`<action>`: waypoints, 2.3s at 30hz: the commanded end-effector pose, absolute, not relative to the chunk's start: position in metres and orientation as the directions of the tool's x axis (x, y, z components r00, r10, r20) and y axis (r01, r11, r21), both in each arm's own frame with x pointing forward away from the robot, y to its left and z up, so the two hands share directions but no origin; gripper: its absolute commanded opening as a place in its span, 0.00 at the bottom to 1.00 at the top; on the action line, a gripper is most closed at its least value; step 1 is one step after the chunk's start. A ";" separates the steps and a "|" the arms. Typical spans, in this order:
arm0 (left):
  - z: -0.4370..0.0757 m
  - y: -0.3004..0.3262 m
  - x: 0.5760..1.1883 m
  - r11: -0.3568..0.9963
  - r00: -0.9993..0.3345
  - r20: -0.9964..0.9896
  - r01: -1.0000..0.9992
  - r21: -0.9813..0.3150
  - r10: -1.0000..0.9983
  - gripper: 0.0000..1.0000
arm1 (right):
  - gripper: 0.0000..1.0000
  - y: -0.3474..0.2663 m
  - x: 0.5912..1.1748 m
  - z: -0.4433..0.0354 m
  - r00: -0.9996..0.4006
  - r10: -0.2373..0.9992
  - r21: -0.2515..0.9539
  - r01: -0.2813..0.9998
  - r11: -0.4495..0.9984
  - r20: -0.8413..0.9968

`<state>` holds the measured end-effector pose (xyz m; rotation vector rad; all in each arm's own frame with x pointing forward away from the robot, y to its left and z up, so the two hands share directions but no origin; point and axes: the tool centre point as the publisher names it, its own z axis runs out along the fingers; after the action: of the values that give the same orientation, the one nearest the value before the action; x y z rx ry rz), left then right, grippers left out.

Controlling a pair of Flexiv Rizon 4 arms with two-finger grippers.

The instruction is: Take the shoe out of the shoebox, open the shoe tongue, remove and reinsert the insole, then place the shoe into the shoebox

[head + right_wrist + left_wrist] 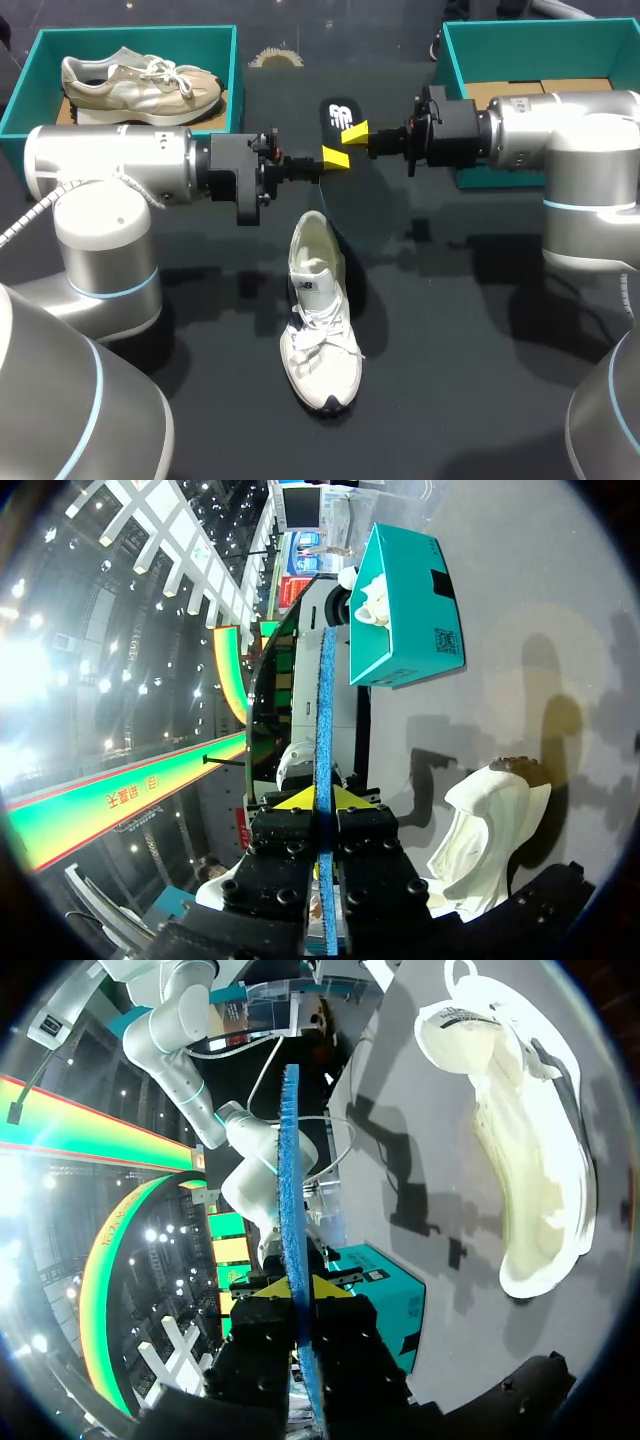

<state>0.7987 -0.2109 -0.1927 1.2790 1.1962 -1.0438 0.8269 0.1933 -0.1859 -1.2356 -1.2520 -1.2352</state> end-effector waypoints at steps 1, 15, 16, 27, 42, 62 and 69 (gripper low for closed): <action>-0.195 -0.216 0.800 0.051 0.122 -0.990 0.991 0.126 0.073 0.00 | 0.00 0.196 0.826 -0.187 -0.034 0.036 0.035 0.999 -0.021 0.999; -0.194 -0.203 0.792 0.064 0.127 -0.988 0.989 0.132 0.085 0.00 | 1.00 0.177 0.813 -0.184 -0.043 0.002 0.043 0.998 -0.039 0.999; -0.194 -0.201 0.791 0.066 0.125 -0.988 0.989 0.131 0.087 0.00 | 1.00 0.175 0.811 -0.184 -0.043 -0.003 0.043 0.998 -0.036 0.999; -0.189 -0.174 0.773 0.084 0.040 -0.994 0.995 0.049 0.102 0.00 | 1.00 0.153 0.793 -0.186 -0.060 -0.019 0.059 0.998 -0.019 0.998; -0.188 -0.153 0.754 0.100 -0.189 -0.977 0.979 -0.179 0.095 0.00 | 1.00 0.144 0.788 -0.187 -0.086 -0.008 0.086 0.996 -0.035 0.996; -0.166 -0.160 0.745 0.072 -0.506 -0.856 0.863 -0.501 0.105 0.00 | 1.00 0.144 0.788 -0.187 -0.086 -0.008 0.086 0.996 -0.035 0.996; -0.161 -0.157 0.737 0.073 -0.549 -0.832 0.835 -0.545 0.081 0.00 | 1.00 0.144 0.788 -0.187 -0.086 -0.008 0.086 0.996 -0.035 0.996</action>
<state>0.7440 -0.1611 -0.1619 0.9292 1.7244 -1.5344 0.7889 0.1436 -0.1873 -1.1831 -1.2467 -1.3049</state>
